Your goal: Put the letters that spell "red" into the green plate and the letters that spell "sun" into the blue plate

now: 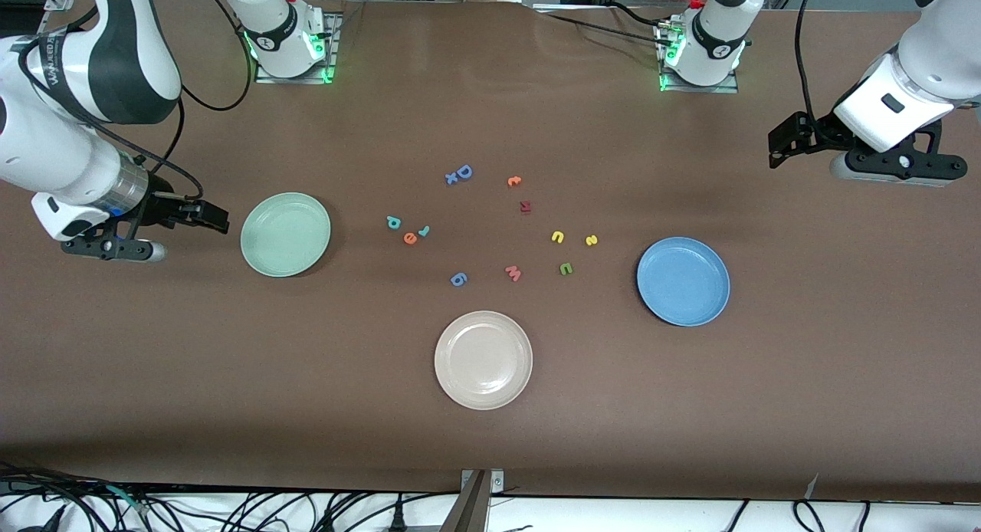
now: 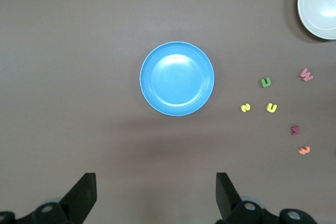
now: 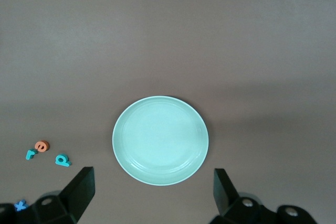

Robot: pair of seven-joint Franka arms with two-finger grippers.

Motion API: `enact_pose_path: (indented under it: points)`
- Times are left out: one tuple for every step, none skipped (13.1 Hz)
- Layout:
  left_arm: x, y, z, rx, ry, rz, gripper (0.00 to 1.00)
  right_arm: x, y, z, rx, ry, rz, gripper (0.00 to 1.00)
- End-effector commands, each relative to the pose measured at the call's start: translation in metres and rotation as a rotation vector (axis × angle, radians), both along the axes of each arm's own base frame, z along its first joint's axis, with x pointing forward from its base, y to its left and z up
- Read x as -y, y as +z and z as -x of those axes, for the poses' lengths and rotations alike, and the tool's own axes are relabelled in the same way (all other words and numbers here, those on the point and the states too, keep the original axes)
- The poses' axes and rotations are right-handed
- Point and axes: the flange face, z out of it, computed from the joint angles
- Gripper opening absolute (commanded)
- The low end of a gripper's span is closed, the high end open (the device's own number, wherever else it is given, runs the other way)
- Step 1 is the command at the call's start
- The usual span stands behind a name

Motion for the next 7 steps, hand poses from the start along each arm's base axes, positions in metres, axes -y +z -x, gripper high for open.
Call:
enact_pose_path:
  points:
    - [-0.0003,0.0055,0.0043,-0.003,0.005,-0.004,1.0,0.0009,0.0026,-0.0023,-0.004,0.003,-0.021,1.0]
    - [-0.0003,0.0055,0.0043,-0.003,0.005,-0.004,1.0,0.0009,0.0033,-0.0025,-0.002,0.005,-0.021,1.0]
    - [-0.0011,0.0055,0.0042,-0.003,0.007,-0.004,1.0,0.001,0.0033,-0.0025,-0.002,0.005,-0.019,1.0]
    - [-0.0011,0.0054,0.0044,-0.005,0.007,-0.004,1.0,0.001,0.0033,-0.0025,-0.002,0.007,-0.02,1.0]
    - [-0.0011,0.0054,0.0044,-0.005,0.007,-0.004,1.0,0.0019,0.0033,-0.0026,-0.002,0.004,-0.019,1.0]
    - [-0.0012,0.0055,0.0049,-0.005,0.007,-0.004,1.0,0.0028,0.0033,-0.0027,-0.002,0.004,-0.019,1.0]
    - [-0.0012,0.0057,0.0055,-0.009,0.006,-0.005,1.0,0.0037,0.0033,-0.0027,-0.002,0.002,-0.019,1.0]
